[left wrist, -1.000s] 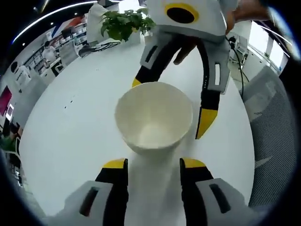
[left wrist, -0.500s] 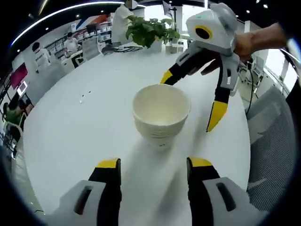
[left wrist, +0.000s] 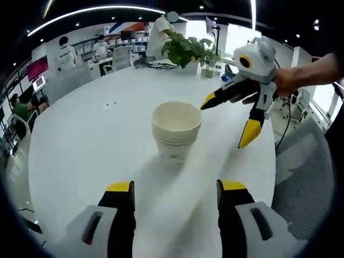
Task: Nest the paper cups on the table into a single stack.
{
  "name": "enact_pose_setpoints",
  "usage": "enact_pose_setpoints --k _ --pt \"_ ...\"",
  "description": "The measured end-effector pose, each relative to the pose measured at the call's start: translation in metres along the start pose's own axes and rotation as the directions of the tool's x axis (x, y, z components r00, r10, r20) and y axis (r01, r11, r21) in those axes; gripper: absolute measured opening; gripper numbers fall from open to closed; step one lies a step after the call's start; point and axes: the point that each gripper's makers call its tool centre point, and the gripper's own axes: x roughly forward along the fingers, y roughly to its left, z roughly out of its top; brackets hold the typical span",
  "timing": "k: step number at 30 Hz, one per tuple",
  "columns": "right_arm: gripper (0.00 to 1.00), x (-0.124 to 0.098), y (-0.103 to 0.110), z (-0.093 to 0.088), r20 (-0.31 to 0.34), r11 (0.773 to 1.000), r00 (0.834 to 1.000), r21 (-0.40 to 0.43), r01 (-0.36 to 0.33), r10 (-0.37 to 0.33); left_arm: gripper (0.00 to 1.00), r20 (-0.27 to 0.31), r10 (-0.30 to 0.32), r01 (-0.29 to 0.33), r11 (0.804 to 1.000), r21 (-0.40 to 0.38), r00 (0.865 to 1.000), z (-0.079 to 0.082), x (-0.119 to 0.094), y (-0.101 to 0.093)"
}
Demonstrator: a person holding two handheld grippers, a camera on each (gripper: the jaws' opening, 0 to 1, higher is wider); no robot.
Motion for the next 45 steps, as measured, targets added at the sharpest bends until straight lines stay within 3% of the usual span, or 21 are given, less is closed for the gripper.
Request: enact_pose_setpoints --k 7,12,20,45 --pt "0.87 -0.021 0.006 -0.015 0.009 0.999 0.999 0.017 0.032 -0.033 0.63 0.016 0.024 -0.024 0.999 -0.034 1.000 -0.012 -0.016 0.000" --pt "0.87 -0.032 0.003 -0.022 0.037 0.997 0.998 0.051 0.054 -0.056 0.63 0.024 0.045 -0.043 0.997 -0.056 0.999 -0.023 -0.031 -0.011" --pt "0.89 -0.049 0.018 -0.039 0.052 0.994 0.996 0.078 0.073 -0.078 0.65 0.032 0.086 -0.083 0.993 -0.078 0.996 -0.036 -0.043 -0.023" --pt "0.89 -0.072 0.037 -0.067 0.068 0.987 0.991 0.120 0.110 -0.119 0.64 0.036 0.153 -0.145 0.977 -0.156 0.988 -0.069 -0.076 -0.049"
